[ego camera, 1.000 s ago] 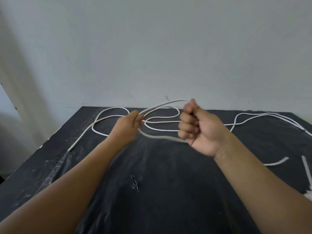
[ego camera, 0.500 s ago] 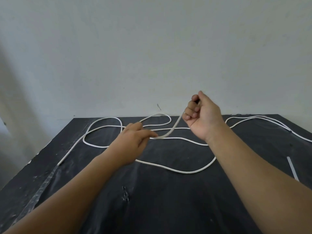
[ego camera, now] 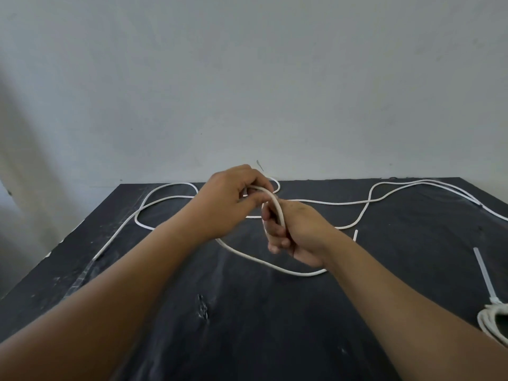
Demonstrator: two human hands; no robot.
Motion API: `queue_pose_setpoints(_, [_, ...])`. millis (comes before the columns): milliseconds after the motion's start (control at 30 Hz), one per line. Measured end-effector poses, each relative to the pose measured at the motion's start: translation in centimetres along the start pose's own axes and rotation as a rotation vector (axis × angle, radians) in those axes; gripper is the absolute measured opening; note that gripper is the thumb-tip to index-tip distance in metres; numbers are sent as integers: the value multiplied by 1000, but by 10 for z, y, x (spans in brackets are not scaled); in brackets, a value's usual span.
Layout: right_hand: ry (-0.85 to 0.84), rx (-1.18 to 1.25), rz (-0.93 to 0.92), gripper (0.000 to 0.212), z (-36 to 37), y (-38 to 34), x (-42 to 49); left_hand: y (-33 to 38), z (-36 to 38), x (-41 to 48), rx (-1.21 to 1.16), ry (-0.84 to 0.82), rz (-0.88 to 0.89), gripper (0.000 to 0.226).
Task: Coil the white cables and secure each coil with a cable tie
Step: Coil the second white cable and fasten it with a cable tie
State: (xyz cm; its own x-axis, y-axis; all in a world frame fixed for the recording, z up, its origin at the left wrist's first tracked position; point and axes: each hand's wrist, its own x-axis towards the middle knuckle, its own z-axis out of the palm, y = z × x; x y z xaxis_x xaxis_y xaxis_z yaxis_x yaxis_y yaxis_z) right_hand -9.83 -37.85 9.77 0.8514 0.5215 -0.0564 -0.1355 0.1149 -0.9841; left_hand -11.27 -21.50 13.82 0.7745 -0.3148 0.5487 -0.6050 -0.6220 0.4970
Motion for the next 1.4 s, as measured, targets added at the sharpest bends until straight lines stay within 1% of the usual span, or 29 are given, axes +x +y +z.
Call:
queue_pose_setpoints(100, [-97,224,88,60,0,-1,-9,-8,0,3,-105,-76,-157,2])
queue_pose_setpoints(133, [-137,258,104,60,0,-2,-11,-10,1,3,-157,-123,-202,4])
queue_pose_setpoints(200, [-188,277,93,50,-3,-5,-14,-12,4,2,-340,-190,-282,11])
queue_pose_setpoints(267, [-194,287,93,42,-7,-6,-15,-10,6,0,-509,-209,-348,13])
queue_pose_setpoints(367, [-185,278,108,39,-9,-6,-14,-12,8,0,-547,-184,-369,14])
queue_pose_setpoints(433, [-180,214,102,39,-8,-5,-14,-14,8,0,-567,-163,-367,14])
queue_pose_setpoints(500, [-147,144,88,39,-5,-6,-14,-13,9,0,-581,-152,-381,13])
queue_pose_setpoints(567, [-84,143,89,41,-2,-6,-13,-12,12,0,-593,-148,-392,14])
queue_pose_setpoints(633, [-37,239,71,44,-3,-9,-11,-16,14,0,-559,-127,-398,15])
queue_pose_setpoints(700, [-16,376,28,42,-9,-16,-10,-25,15,-3,-452,-66,-372,15])
queue_pose_setpoints(767, [-5,494,-14,41,-16,-24,-11,-36,14,-7,-393,-2,-346,13])
queue_pose_setpoints(900, [53,599,-90,43,-26,-38,-12,-53,12,-15,-367,43,-345,16])
queue_pose_setpoints(1033, [116,675,-147,48,-36,-49,-12,-63,10,-19,-173,102,-310,16])
queue_pose_setpoints(1100, [172,686,-171,45,-41,-52,-10,-62,11,-24,-104,73,-280,20])
queue_pose_setpoints(1233, [271,805,-250,44,-46,-60,-4,-59,26,-38,-52,-108,-263,30])
queue_pose_setpoints(1333, [304,924,-314,43,-46,-68,-2,-63,35,-47,-9,-129,-265,38])
queue_pose_setpoints(1400, [337,987,-361,39,-46,-71,1,-59,39,-48,88,-173,-187,48])
